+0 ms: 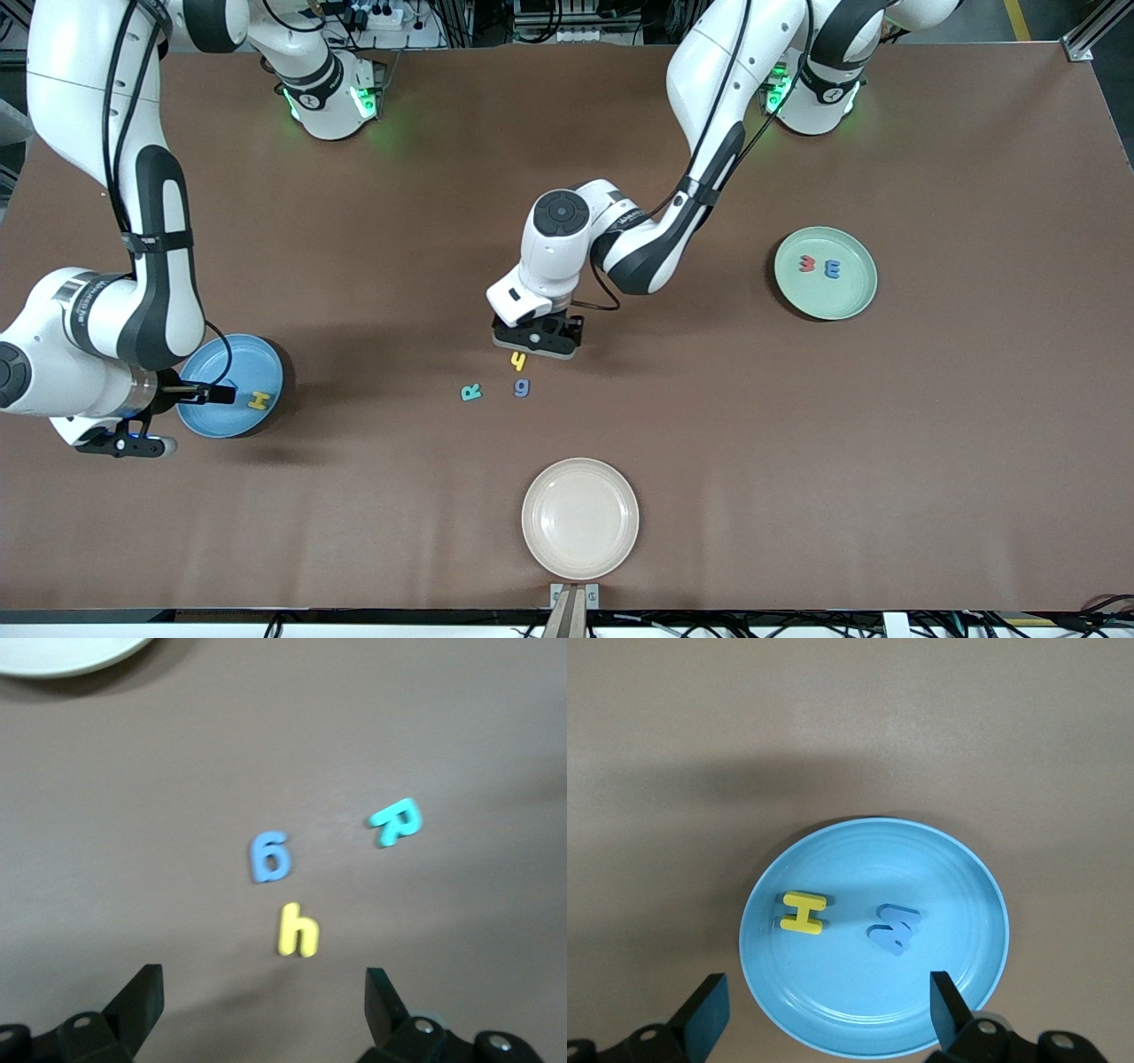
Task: Sort uppercase to blue plate, lowercase to green plate
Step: 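Release the yellow H onto the blue plate while the left gripper lowers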
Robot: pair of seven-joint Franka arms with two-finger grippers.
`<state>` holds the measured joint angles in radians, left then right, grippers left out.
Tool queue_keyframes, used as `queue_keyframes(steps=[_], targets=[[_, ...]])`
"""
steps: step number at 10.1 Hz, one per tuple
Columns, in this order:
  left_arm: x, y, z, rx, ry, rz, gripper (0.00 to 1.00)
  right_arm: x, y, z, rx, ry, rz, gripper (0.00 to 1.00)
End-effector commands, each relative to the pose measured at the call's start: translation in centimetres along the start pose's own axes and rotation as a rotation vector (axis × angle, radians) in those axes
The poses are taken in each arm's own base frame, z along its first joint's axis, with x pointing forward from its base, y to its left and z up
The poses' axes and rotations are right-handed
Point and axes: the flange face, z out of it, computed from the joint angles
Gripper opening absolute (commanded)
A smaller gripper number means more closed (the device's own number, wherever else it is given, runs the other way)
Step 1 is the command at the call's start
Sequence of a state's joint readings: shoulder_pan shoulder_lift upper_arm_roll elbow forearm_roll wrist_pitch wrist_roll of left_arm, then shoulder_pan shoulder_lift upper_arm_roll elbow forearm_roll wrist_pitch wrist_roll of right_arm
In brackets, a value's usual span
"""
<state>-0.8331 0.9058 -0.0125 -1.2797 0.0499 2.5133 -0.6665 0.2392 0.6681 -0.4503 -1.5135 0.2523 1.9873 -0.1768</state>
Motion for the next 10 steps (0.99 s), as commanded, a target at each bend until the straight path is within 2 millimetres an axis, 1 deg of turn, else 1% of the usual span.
queue_keyframes(steps=[1,2,3,4,5,6,7,8,9,10], targets=[[-0.6,1.0,3.3,-0.019,0.139,0.104,1.0,0.0,1.4,-0.5,0.048,0.018,0.024,1.0],[-1.0,1.3,3.9,-0.034,0.175,0.136,1.0,0.0,1.9,-0.5,0.071,0.026,0.027,1.0],[-1.3,1.0,4.7,-0.024,0.176,0.165,1.0,0.0,3.3,-0.7,0.076,0.035,0.037,1.0],[-1.4,0.9,5.2,-0.022,0.178,0.19,0.85,0.0,4.6,-1.0,0.077,0.044,0.021,1.0],[-1.4,0.8,5.2,-0.024,0.18,0.197,0.82,-0.2,5.0,-1.7,0.077,0.05,0.005,1.0],[-1.7,0.4,6.0,-0.016,0.172,0.204,0.78,-0.3,5.3,-2.6,0.077,0.064,0.009,1.0],[-1.8,0.5,6.1,-0.02,0.175,0.206,0.65,-0.4,5.7,-3.6,0.077,0.08,0.013,1.0],[-2.1,0.4,6.6,-0.017,0.169,0.209,0.65,-0.5,6.1,-4.7,0.07,0.097,0.02,1.0],[-2.5,0.6,6.9,-0.024,0.167,0.207,0.65,-0.5,5.7,-5.7,0.068,0.112,0.014,1.0],[-2.9,0.7,7.4,-0.024,0.16,0.209,0.65,-0.5,5.6,-6.1,0.069,0.119,0.009,1.0]])
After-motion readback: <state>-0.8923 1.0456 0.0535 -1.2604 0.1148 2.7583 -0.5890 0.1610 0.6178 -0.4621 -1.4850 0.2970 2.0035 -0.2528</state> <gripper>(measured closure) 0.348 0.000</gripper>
